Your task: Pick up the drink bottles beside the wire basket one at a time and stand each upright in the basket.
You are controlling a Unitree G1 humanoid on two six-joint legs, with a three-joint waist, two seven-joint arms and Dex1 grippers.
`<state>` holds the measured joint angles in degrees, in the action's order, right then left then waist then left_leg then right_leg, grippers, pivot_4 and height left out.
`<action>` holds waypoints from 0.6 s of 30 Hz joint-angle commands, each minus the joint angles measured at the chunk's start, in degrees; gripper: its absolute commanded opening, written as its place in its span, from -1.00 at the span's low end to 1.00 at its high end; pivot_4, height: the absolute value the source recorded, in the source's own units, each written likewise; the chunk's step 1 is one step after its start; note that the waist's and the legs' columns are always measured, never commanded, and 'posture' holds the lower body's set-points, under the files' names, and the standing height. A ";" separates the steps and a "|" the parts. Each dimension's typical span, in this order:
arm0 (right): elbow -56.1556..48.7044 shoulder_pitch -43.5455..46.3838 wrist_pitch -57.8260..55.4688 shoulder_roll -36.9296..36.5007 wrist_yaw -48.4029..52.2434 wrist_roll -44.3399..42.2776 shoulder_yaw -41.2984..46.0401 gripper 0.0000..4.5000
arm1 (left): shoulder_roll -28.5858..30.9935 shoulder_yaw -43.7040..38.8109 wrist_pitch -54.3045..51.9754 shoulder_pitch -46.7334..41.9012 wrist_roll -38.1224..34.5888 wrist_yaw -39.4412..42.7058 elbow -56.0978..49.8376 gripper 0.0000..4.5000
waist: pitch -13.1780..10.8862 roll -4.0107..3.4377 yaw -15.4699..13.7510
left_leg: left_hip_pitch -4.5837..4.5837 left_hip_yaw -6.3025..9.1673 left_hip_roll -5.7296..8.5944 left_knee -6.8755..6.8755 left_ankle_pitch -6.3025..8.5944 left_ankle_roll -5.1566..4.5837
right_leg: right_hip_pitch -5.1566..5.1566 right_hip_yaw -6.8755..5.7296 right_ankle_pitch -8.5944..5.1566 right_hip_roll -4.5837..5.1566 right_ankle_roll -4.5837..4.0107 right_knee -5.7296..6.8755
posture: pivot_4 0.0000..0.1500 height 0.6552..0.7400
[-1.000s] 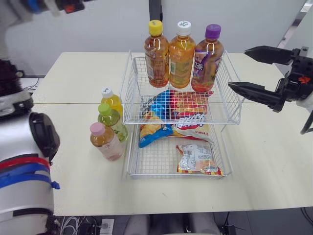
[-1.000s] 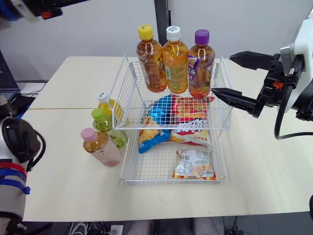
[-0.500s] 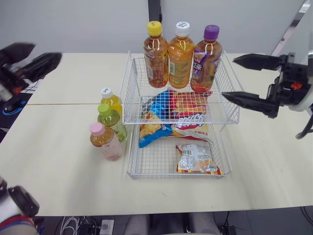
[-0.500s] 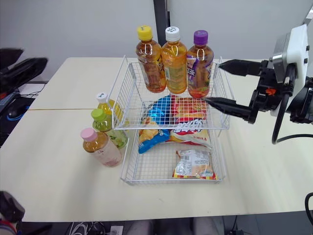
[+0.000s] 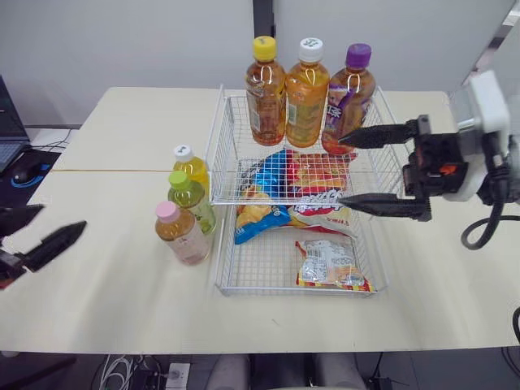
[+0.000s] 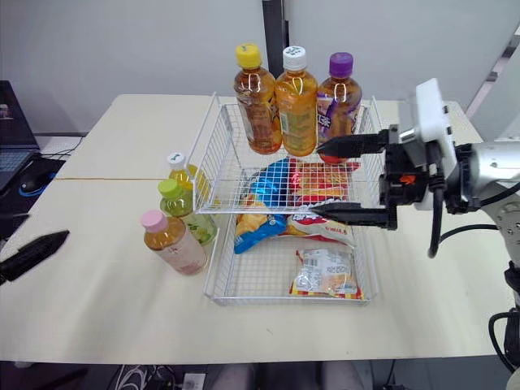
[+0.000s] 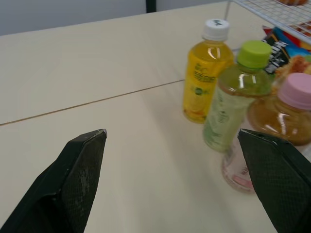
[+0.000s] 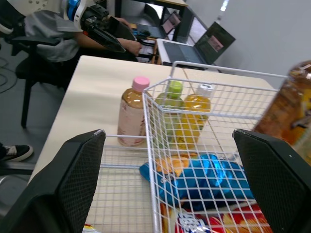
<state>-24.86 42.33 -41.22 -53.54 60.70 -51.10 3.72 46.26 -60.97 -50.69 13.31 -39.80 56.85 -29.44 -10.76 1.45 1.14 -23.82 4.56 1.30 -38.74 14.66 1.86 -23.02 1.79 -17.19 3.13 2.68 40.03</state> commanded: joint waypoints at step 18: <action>-4.61 0.53 -6.12 -0.13 1.95 -6.17 1.59 1.00 | -4.00 23.24 2.55 -8.42 -9.07 -21.19 -9.70 0.99 | 0.03 -0.02 0.36 | 0.01 -0.12 0.00 0.01 0.01 -0.02 | -0.04 0.13 0.02 -0.10 0.02 0.01 | 1.00 1.00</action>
<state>-28.07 42.37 -47.30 -52.97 62.53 -55.89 3.25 42.32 -38.06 -50.18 5.51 -49.13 36.41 -38.48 -10.73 1.43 1.50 -23.81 4.45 1.29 -38.73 14.67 1.85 -23.06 1.91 -17.17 3.02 2.70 40.04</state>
